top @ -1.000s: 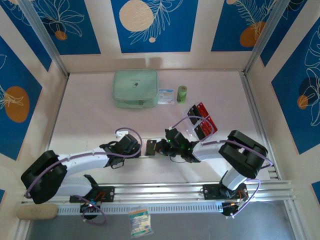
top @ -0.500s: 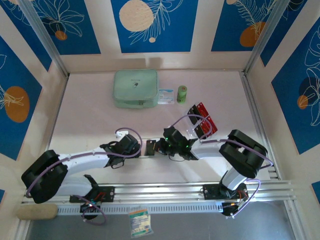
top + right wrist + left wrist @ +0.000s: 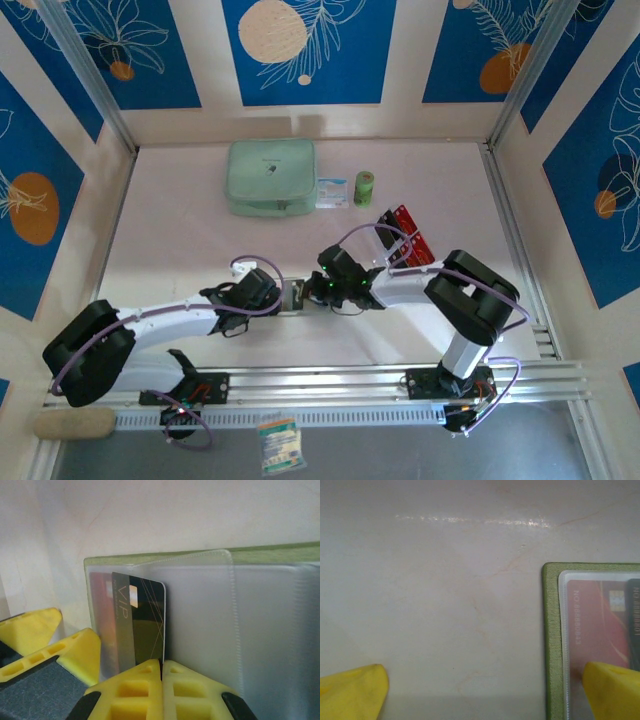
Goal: Put the credit cards into the card holder
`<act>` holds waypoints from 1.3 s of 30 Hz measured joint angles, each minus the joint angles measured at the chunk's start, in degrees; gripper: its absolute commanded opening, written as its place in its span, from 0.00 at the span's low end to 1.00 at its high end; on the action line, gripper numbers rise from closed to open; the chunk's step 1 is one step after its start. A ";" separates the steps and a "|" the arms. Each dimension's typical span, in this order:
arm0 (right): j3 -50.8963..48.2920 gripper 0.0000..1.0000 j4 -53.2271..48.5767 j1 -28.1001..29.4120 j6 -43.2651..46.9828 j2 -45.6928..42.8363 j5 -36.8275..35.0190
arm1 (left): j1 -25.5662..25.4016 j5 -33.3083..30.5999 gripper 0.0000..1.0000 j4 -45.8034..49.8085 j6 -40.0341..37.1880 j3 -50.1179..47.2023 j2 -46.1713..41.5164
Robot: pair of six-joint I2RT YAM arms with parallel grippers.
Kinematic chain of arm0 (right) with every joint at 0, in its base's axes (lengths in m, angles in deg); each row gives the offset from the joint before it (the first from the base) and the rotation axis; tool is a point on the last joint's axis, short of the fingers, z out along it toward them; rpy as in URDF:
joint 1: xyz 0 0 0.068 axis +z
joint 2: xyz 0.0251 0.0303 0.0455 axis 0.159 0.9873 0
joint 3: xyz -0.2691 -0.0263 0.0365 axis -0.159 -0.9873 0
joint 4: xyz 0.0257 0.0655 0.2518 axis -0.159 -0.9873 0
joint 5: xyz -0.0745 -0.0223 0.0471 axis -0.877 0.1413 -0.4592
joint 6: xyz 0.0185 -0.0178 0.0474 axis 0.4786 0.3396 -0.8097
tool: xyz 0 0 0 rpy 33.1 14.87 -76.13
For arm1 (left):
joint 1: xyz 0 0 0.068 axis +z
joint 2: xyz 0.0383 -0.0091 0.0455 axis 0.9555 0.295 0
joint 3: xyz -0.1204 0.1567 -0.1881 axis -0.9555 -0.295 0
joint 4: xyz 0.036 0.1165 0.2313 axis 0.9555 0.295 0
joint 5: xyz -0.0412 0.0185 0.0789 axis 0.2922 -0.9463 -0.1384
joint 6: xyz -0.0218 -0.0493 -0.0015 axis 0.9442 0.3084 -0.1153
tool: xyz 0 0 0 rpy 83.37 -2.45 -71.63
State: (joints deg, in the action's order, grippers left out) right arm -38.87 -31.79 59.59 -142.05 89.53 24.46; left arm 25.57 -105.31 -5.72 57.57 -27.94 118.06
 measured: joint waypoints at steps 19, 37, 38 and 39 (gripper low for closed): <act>11.15 0.10 -17.77 -2.58 14.19 -1.73 2.25 | 0.00 -0.13 1.00 0.07 0.48 0.00 -0.33; 19.80 0.00 -21.00 0.72 15.78 10.34 2.89 | 0.00 -0.13 1.00 0.07 0.46 0.00 -0.44; 19.87 0.00 -21.09 0.74 15.76 10.34 2.89 | 0.00 -0.13 1.00 0.09 0.46 0.00 -0.46; 19.87 0.00 -21.11 0.74 15.76 10.34 2.89 | 0.00 -0.15 1.00 0.11 0.46 0.02 -0.50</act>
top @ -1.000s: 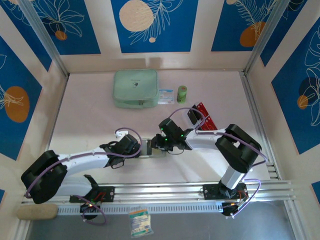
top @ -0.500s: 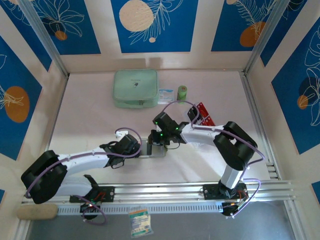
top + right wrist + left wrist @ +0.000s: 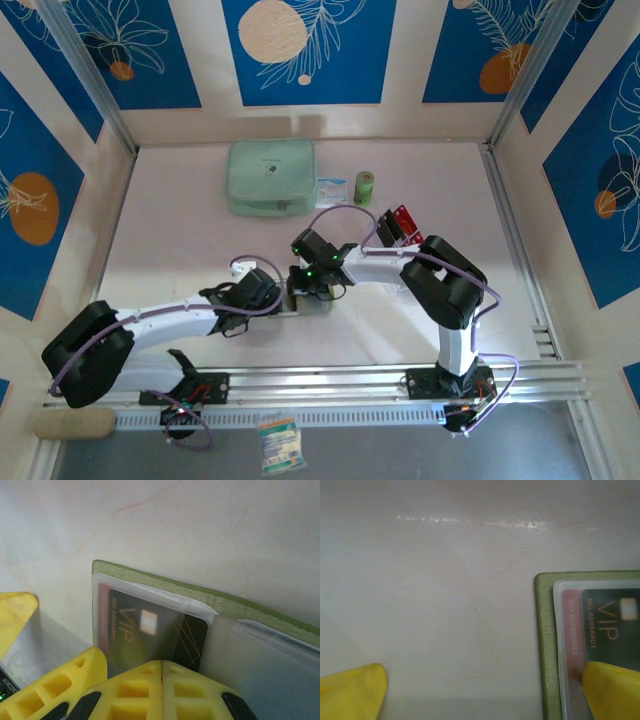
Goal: Put the credit cards into the card holder
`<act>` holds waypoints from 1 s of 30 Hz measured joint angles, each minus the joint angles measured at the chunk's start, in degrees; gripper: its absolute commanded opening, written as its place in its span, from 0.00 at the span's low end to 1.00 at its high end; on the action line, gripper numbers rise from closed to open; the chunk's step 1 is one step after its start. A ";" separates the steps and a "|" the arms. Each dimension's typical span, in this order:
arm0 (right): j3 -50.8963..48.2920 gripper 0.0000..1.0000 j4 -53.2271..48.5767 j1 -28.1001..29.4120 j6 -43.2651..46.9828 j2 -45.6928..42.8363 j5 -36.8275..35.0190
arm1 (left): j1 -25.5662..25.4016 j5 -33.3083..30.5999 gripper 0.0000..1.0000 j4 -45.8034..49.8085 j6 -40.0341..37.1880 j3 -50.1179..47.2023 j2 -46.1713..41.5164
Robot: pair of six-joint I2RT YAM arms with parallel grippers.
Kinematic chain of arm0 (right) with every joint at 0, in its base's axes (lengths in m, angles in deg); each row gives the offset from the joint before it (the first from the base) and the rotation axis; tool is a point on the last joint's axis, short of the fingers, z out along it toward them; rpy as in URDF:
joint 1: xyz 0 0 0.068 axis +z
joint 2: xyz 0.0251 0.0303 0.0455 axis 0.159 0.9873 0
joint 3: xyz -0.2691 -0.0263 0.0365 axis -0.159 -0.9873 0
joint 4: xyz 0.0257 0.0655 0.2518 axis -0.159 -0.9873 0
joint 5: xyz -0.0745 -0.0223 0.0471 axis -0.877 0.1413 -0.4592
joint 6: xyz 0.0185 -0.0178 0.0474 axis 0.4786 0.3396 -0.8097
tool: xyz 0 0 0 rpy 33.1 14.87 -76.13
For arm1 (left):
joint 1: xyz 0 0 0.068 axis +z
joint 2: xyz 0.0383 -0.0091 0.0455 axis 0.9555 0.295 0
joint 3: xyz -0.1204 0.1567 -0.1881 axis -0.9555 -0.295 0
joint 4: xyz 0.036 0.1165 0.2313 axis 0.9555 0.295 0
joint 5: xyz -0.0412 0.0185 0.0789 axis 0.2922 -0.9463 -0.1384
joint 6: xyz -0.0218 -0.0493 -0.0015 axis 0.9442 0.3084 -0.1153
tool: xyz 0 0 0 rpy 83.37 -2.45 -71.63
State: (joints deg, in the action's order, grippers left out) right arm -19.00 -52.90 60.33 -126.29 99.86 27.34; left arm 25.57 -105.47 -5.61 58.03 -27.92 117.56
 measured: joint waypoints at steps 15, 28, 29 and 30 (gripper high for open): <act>-1.49 0.01 -1.49 -0.92 0.42 -8.20 -0.59 | 0.26 -0.66 1.00 1.22 1.44 -0.33 -1.18; -1.79 0.00 -2.80 -0.94 0.96 -4.35 -1.29 | 0.26 -0.85 1.00 0.96 1.68 -0.83 -1.18; -1.79 0.00 -2.95 -0.94 0.98 -4.07 -1.31 | 0.26 -0.85 1.00 0.96 1.68 -0.83 -1.18; -1.79 0.00 -3.06 -0.94 1.09 -3.78 -1.33 | 0.26 -0.87 1.00 0.92 1.68 -0.87 -1.18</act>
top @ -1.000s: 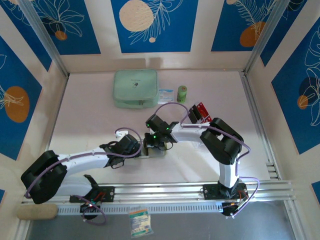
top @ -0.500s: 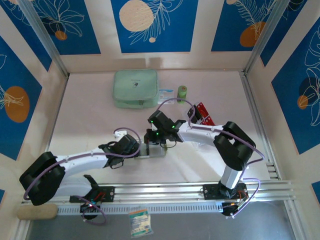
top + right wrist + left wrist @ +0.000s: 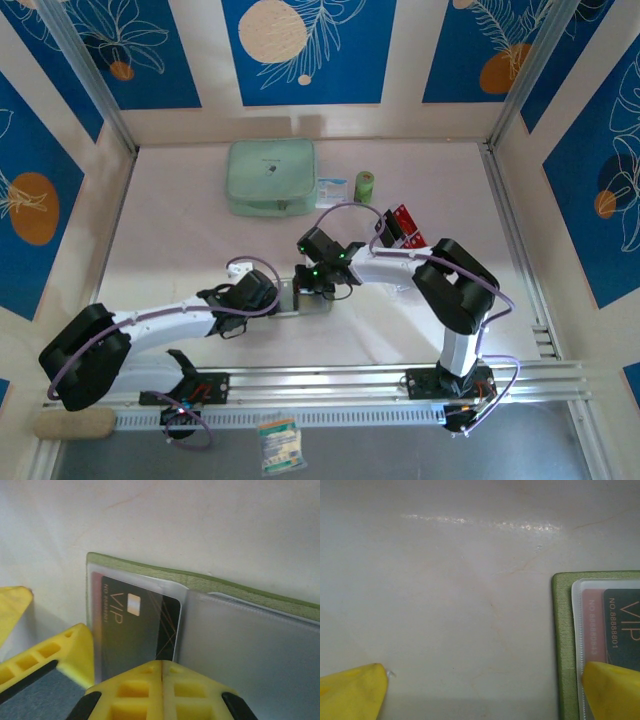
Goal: Put the credit cards into the card holder
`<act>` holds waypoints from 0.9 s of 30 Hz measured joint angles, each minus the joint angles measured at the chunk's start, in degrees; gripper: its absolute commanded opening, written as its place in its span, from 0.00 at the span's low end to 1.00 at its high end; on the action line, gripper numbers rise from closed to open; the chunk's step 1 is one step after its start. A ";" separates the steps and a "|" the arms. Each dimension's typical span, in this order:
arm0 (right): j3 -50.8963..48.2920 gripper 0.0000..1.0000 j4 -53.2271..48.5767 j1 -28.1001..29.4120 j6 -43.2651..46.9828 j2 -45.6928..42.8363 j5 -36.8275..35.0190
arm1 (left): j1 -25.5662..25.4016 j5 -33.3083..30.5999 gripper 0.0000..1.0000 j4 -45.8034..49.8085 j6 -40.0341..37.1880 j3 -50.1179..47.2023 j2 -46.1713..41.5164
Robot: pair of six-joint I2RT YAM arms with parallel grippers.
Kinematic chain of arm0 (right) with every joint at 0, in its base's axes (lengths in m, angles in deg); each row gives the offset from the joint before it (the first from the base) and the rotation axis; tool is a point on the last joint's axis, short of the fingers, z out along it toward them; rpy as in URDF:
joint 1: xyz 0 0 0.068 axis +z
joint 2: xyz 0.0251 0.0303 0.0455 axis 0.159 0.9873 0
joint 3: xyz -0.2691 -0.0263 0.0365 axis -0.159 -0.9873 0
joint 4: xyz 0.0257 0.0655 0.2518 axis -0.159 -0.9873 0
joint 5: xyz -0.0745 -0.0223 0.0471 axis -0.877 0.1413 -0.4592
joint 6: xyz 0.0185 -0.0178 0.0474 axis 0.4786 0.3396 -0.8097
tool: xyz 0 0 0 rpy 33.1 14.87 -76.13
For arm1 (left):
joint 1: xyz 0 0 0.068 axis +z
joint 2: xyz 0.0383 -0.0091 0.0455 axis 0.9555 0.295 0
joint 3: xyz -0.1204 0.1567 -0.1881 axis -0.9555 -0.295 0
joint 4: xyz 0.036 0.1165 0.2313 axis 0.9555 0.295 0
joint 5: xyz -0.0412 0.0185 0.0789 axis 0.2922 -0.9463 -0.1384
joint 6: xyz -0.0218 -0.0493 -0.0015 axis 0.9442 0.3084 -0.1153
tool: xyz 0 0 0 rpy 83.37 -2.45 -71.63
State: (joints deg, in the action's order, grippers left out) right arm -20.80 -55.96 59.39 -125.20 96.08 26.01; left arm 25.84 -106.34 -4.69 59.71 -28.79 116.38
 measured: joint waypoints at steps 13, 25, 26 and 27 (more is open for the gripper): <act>3.85 0.00 -2.73 1.57 1.36 3.82 -0.42 | 0.42 0.02 1.00 0.24 -0.15 0.13 -0.07; 4.42 0.00 -3.28 1.68 1.33 4.24 -0.42 | 4.15 0.07 1.00 3.78 0.44 0.66 -4.35; 4.50 0.00 -3.41 1.68 1.31 4.28 -0.42 | 4.22 0.11 1.00 3.87 0.44 0.66 -4.35; 4.55 0.00 -3.43 1.68 1.33 4.33 -0.42 | 4.26 0.26 1.00 3.87 0.44 0.66 -4.35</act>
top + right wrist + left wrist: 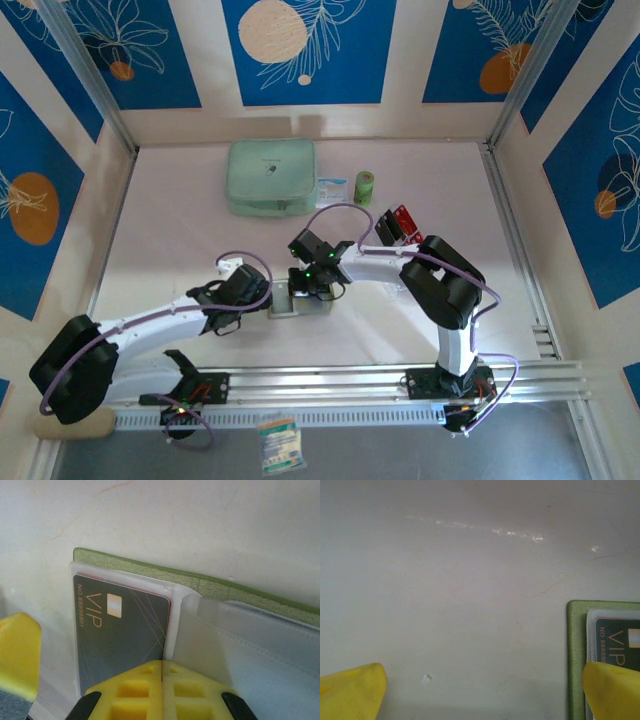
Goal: Put the credit cards into the card holder
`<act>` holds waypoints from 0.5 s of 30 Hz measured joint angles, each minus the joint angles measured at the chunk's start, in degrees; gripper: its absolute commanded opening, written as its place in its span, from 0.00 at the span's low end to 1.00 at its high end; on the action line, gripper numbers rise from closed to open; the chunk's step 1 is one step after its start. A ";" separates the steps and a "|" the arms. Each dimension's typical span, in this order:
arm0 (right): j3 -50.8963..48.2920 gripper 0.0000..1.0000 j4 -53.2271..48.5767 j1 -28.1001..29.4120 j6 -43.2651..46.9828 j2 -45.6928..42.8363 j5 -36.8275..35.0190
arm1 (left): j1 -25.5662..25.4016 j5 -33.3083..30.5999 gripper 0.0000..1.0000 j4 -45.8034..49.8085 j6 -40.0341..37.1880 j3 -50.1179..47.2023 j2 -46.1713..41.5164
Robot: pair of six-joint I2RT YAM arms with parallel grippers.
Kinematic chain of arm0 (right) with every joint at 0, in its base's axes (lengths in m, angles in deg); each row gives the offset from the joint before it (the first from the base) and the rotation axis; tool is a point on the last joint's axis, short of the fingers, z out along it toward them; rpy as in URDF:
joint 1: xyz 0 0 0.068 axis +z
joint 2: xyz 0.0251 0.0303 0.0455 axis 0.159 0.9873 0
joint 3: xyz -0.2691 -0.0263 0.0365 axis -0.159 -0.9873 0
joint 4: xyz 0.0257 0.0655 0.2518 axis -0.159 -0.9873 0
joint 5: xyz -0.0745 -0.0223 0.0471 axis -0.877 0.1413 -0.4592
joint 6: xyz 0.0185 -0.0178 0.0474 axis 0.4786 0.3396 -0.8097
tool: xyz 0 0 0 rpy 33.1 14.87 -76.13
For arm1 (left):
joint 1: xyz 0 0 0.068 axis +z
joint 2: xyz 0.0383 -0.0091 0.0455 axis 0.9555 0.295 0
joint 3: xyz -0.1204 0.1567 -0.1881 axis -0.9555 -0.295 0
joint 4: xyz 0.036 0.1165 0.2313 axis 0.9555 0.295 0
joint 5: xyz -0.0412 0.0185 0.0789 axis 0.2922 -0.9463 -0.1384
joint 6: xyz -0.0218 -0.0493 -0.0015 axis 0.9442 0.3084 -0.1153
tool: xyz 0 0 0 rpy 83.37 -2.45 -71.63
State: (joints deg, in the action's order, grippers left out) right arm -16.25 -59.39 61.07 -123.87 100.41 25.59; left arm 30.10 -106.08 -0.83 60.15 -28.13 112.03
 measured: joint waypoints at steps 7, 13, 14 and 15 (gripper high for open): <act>0.37 0.00 -0.72 -0.02 0.00 0.00 0.00 | 0.00 0.42 1.00 -0.04 -0.22 0.00 -0.02; 0.39 0.00 -1.09 -0.63 0.00 -0.37 0.22 | 0.04 1.16 1.00 0.72 -1.42 2.03 -0.02; 0.39 0.00 -1.27 -0.74 0.00 -0.57 0.22 | 0.04 1.33 1.00 0.76 -1.77 2.71 -0.07; 0.39 0.00 -1.36 -0.94 0.00 -0.85 0.22 | 0.04 1.51 1.00 0.74 -2.16 3.43 -0.13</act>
State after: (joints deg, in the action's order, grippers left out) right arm -15.86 -60.75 60.13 -123.87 99.56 25.81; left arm 30.14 -104.57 -0.08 57.99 -24.70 111.90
